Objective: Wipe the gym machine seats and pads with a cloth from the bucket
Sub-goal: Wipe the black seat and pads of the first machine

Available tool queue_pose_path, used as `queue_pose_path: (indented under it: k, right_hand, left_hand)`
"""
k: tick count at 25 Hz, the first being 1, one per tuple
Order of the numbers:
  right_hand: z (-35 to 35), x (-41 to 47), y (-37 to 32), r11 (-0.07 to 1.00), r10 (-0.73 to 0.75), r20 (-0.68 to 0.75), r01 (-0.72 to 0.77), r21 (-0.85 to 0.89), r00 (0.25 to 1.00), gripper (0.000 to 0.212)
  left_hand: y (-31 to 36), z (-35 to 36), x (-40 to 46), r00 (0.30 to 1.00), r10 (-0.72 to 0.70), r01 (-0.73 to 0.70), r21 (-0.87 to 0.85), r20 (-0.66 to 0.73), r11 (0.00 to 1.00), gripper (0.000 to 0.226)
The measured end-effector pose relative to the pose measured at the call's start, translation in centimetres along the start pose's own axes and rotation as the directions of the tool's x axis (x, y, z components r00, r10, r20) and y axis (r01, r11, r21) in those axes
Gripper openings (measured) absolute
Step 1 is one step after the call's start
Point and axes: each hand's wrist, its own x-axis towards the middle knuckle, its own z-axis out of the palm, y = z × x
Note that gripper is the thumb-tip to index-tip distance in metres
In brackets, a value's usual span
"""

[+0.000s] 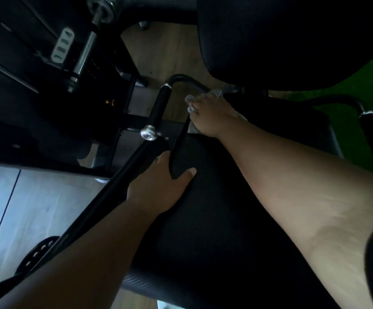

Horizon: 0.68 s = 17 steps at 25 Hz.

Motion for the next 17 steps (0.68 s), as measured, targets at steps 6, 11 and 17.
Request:
queue_pose_path:
  k: [6, 11, 17]
  right_hand:
    - [1.7, -7.7, -5.5, 0.974, -0.193, -0.006, 0.192, 0.120, 0.981, 0.049]
    - [1.9, -14.4, -8.0, 0.967, -0.237, 0.074, 0.227, 0.118, 0.969, 0.056]
    - [1.8, -21.5, -9.4, 0.952, -0.300, 0.148, 0.284, 0.115, 0.942, 0.059]
  left_hand:
    - [-3.0, 0.3, -5.4, 0.994, -0.050, 0.051, 0.009, -0.093, 0.999, 0.083]
    - [-4.2, 1.0, -9.1, 0.981, -0.084, 0.082, -0.018, -0.178, 0.996, 0.076]
    - [-6.3, 2.2, -12.3, 0.961, -0.187, 0.143, -0.213, -0.205, 0.967, 0.063]
